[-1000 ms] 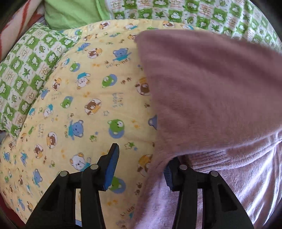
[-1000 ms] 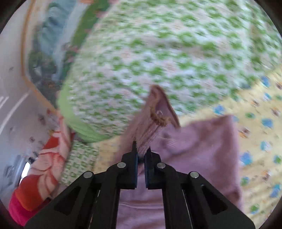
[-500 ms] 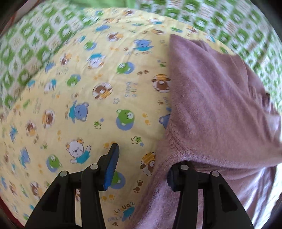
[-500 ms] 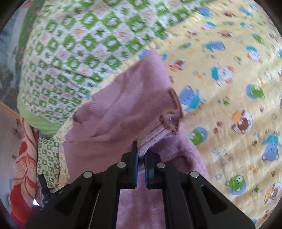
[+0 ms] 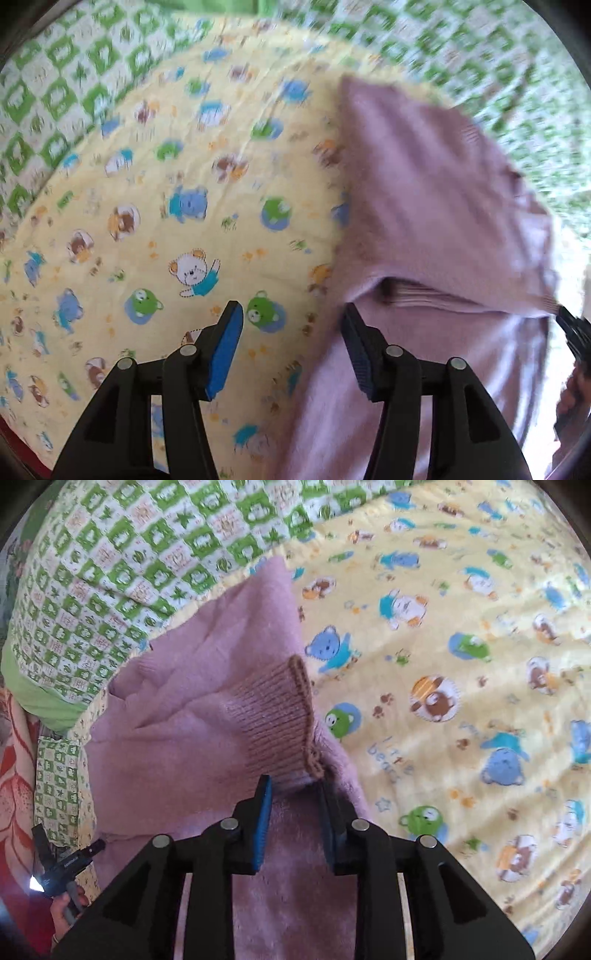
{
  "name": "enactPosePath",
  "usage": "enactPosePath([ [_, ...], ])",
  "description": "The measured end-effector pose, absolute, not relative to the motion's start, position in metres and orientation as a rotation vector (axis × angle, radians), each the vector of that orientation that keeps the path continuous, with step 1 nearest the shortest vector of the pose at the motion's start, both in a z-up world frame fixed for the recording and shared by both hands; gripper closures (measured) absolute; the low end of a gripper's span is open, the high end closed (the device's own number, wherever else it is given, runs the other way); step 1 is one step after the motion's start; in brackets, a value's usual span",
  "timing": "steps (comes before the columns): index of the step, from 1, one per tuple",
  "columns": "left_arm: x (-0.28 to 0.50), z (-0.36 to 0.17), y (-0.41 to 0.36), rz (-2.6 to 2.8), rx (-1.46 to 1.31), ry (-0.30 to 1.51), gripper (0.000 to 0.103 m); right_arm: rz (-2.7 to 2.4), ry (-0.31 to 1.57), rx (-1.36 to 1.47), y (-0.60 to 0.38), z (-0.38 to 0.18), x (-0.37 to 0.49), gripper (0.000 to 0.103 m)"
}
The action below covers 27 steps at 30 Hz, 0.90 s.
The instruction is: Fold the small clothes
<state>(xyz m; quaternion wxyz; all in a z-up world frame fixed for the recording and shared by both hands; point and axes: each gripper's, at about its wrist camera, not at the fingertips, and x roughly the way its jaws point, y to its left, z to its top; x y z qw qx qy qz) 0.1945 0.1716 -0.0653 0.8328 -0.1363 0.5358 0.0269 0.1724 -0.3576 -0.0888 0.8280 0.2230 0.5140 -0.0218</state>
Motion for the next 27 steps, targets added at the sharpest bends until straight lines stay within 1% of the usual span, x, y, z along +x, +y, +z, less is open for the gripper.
enactPosePath([
  [2, 0.197, -0.041, 0.169, 0.017, -0.285, 1.076, 0.048, -0.052, 1.047, 0.432, -0.354, -0.073, 0.175, 0.077],
  [4, 0.213, -0.028, 0.163, -0.037, -0.304, 1.044, 0.047, -0.026, 0.997, 0.416, -0.342, -0.061, 0.183, 0.077],
  [6, 0.241, -0.024, 0.150, -0.067, -0.308, 1.021, 0.046, 0.060, 1.007, 0.434, -0.324, -0.063, 0.201, 0.076],
  [9, 0.295, -0.034, 0.123, -0.095, -0.278, 1.010, 0.046, 0.170, 1.062, 0.434, -0.290, -0.081, 0.231, 0.076],
  [12, 0.343, -0.056, 0.112, -0.080, -0.254, 1.060, 0.046, 0.189, 1.128, 0.420, -0.273, -0.108, 0.255, 0.076],
  [14, 0.367, -0.070, 0.116, -0.010, -0.206, 1.080, 0.046, 0.189, 1.177, 0.422, -0.272, -0.127, 0.269, 0.076],
  [16, 0.382, -0.080, 0.130, 0.055, -0.210, 1.089, 0.043, 0.188, 1.168, 0.388, -0.273, -0.132, 0.274, 0.076],
  [17, 0.385, -0.082, 0.140, 0.066, -0.238, 1.081, 0.038, 0.188, 1.144, 0.378, -0.277, -0.132, 0.281, 0.076],
  [18, 0.387, -0.084, 0.148, 0.077, -0.261, 1.077, 0.037, 0.184, 1.126, 0.379, -0.280, -0.131, 0.285, 0.076],
  [21, 0.388, -0.084, 0.158, 0.099, -0.256, 1.077, 0.037, 0.176, 1.076, 0.414, -0.293, -0.127, 0.298, 0.076],
  [24, 0.376, -0.074, 0.161, 0.095, -0.244, 1.075, 0.038, 0.170, 1.072, 0.427, -0.295, -0.118, 0.296, 0.076],
  [25, 0.370, -0.070, 0.162, 0.088, -0.247, 1.073, 0.039, 0.167, 1.068, 0.419, -0.294, -0.113, 0.292, 0.076],
  [26, 0.359, -0.065, 0.164, 0.080, -0.251, 1.073, 0.039, 0.169, 1.062, 0.414, -0.293, -0.105, 0.283, 0.075],
  [27, 0.350, -0.059, 0.163, 0.072, -0.257, 1.070, 0.039, 0.175, 1.058, 0.417, -0.293, -0.100, 0.276, 0.072],
])
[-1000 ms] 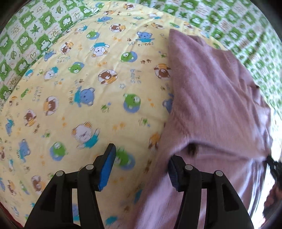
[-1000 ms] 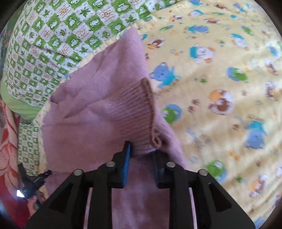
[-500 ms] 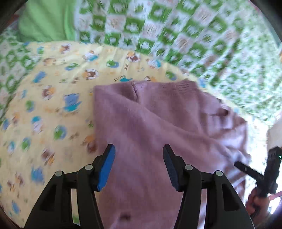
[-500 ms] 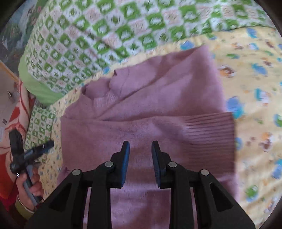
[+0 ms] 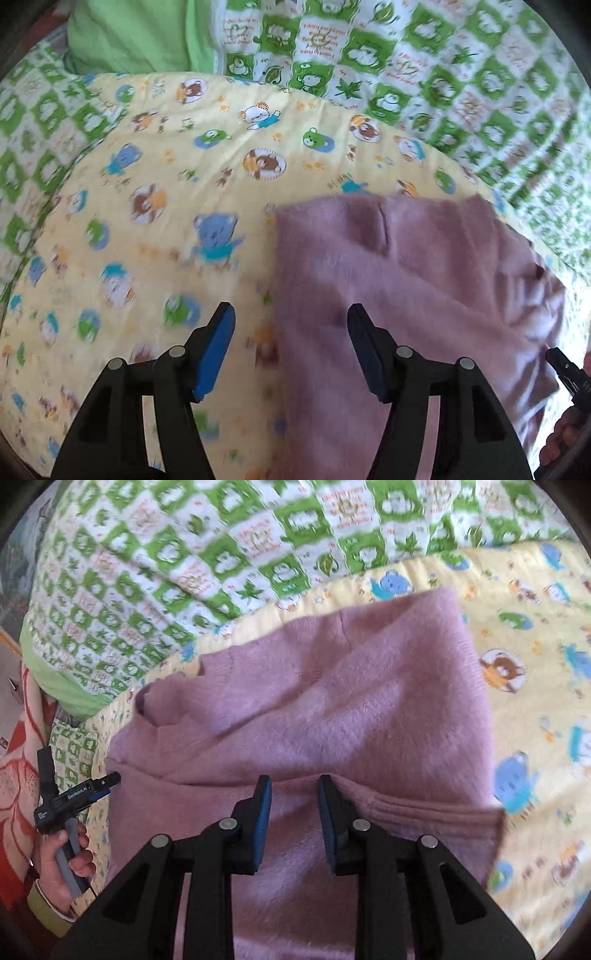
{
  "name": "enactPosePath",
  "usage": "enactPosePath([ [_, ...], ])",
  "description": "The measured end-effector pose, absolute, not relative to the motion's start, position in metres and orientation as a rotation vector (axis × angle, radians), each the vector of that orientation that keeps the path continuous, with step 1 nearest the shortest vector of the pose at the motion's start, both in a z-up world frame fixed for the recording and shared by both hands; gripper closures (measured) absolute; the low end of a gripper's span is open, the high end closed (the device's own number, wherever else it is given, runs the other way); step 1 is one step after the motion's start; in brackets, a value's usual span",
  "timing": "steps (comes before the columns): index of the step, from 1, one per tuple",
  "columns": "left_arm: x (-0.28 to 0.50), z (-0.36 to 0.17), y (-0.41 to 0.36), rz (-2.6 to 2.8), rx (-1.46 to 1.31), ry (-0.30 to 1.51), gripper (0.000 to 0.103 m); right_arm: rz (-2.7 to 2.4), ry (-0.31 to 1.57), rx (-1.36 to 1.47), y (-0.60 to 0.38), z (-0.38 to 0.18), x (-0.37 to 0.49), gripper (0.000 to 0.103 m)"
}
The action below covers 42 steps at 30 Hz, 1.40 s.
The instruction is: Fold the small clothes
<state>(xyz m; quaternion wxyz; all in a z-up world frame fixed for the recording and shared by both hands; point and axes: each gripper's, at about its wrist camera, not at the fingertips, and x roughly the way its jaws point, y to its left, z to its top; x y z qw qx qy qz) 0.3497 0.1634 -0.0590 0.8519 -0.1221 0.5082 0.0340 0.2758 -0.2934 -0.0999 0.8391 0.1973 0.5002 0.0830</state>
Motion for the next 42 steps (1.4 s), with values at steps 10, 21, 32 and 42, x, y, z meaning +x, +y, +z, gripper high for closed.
enactPosePath([
  [10, 0.198, -0.061, 0.147, -0.015, -0.222, 1.151, 0.036, 0.173, 1.066, 0.435, -0.307, -0.072, 0.163, 0.063],
  [21, 0.183, -0.080, 0.124, 0.029, -0.048, 1.140, 0.035, 0.072, 1.073, 0.481, -0.322, -0.079, 0.070, 0.060],
  [32, 0.218, -0.100, 0.154, 0.147, -0.183, 1.190, 0.039, 0.072, 1.059, 0.486, -0.316, -0.083, 0.057, 0.060],
  [42, 0.106, -0.082, 0.155, -0.036, -0.256, 1.238, 0.029, 0.053, 1.065, 0.483, -0.338, -0.076, 0.035, 0.060],
])
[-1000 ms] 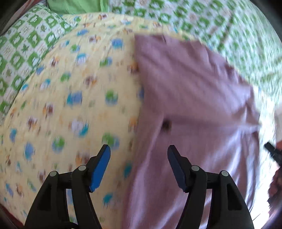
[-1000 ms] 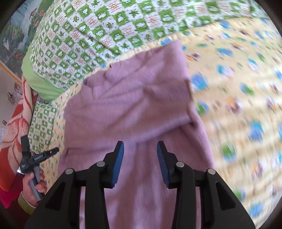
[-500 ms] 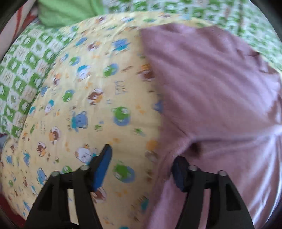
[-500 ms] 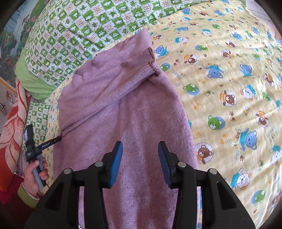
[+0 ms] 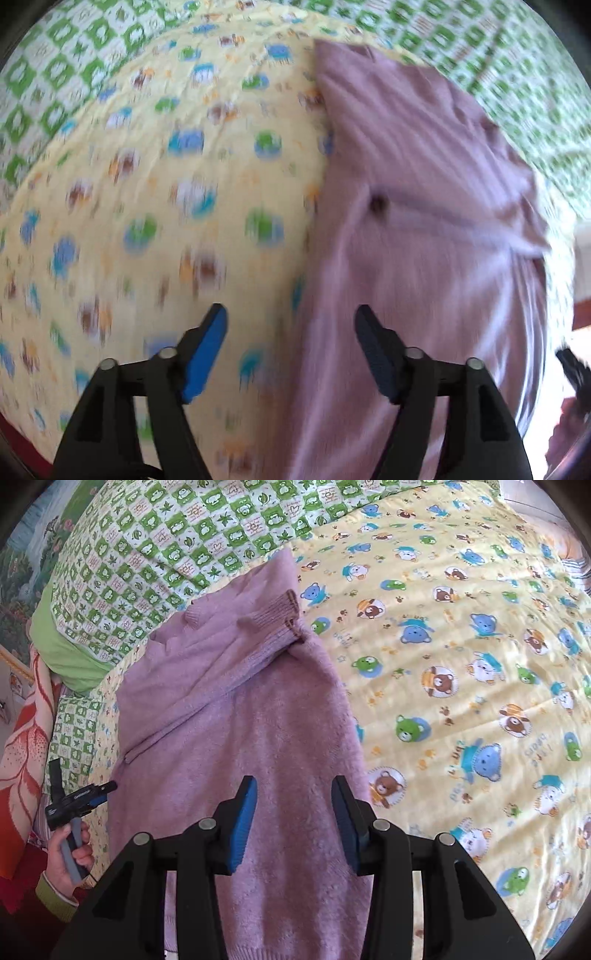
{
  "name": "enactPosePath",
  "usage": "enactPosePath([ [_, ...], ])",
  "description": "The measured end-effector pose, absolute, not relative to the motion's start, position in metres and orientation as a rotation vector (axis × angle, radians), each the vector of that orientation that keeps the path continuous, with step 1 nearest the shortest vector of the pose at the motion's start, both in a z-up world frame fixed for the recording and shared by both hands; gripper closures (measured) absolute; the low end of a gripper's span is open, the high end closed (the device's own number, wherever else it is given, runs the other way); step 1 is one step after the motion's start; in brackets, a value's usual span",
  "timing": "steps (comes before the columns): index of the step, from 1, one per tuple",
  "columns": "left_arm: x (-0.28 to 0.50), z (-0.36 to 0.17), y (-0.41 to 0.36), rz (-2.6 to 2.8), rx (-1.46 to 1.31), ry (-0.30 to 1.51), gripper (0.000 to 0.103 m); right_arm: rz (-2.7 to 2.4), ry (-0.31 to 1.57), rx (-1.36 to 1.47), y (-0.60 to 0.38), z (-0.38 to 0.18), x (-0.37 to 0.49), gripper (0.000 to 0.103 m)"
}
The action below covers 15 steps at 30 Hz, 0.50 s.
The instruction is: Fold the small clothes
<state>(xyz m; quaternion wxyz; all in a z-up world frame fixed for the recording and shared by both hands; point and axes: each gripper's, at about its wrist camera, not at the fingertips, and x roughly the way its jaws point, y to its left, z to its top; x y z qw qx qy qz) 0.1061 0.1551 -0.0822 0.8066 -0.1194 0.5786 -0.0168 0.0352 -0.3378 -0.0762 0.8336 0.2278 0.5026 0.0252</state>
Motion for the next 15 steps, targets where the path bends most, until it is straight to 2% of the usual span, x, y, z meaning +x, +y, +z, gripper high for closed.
enactPosePath([
  [8, -0.008, -0.102, 0.170, -0.175, -0.344, 1.342, 0.026, 0.060, 1.166, 0.485, -0.344, -0.097, -0.017, 0.059],
  [15, -0.048, -0.117, 0.149, -0.225, -0.313, 1.358, 0.022, 0.062, 1.212, 0.560, -0.343, -0.116, -0.062, 0.059],
])
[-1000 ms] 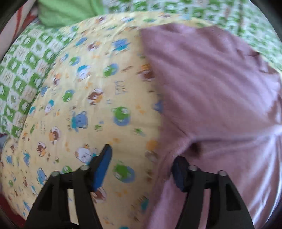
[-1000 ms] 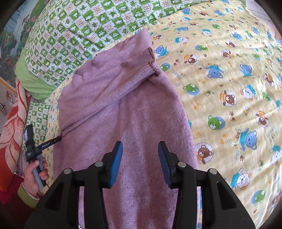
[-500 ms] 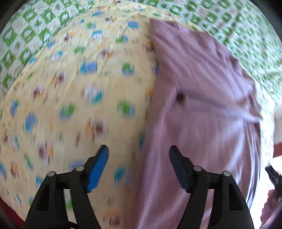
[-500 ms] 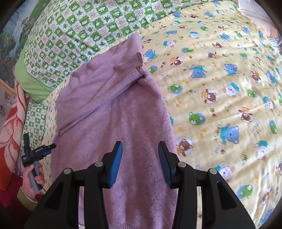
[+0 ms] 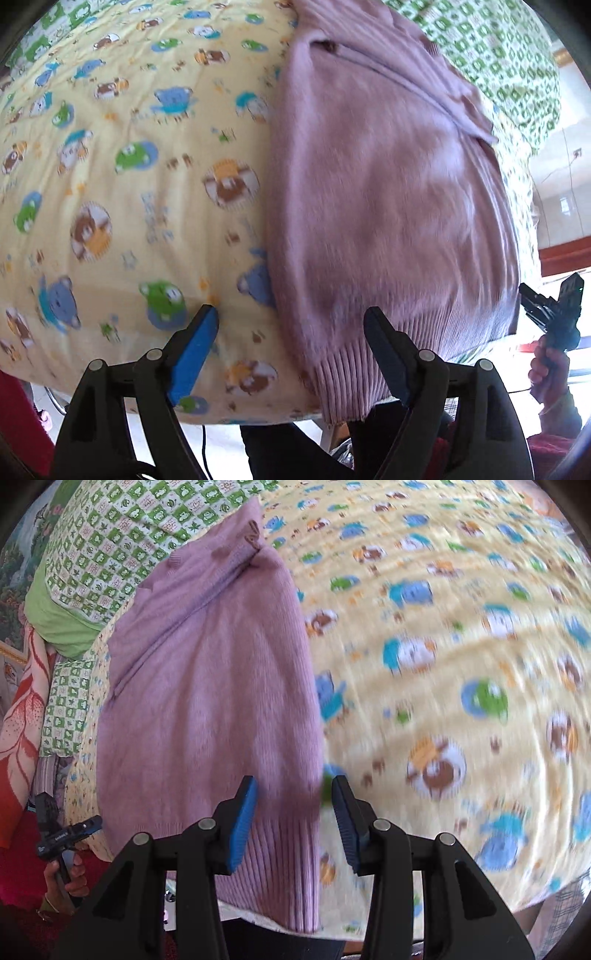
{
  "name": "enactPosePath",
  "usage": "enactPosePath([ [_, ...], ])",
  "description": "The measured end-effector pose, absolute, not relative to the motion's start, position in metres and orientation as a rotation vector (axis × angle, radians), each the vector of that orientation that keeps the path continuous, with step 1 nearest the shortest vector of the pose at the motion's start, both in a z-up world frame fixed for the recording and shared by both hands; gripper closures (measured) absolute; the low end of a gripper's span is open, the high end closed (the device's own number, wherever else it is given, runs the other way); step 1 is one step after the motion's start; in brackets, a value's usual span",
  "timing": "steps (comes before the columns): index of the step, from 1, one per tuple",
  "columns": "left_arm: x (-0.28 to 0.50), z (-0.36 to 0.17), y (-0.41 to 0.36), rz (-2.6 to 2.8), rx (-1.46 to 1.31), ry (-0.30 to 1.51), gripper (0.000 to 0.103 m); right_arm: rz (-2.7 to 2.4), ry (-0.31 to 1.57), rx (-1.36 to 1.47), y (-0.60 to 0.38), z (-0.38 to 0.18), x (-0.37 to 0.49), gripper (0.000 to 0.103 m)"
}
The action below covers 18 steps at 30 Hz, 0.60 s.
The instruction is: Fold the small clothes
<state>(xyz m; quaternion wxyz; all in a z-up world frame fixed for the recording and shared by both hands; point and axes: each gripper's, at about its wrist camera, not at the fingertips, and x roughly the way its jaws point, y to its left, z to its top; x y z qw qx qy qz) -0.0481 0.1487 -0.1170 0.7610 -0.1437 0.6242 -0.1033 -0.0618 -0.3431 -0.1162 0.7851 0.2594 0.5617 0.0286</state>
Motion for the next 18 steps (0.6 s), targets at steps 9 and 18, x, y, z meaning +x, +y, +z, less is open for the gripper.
enactPosePath([
  [9, -0.049, -0.123, 0.105, -0.297, -0.243, 1.355, 0.023, 0.100, 1.210, 0.622, -0.335, -0.123, -0.079, 0.059],
  [18, -0.052, -0.123, 0.127, -0.340, -0.306, 1.326, 0.096, 0.126, 1.233, 0.688, -0.334, -0.134, -0.085, 0.096],
])
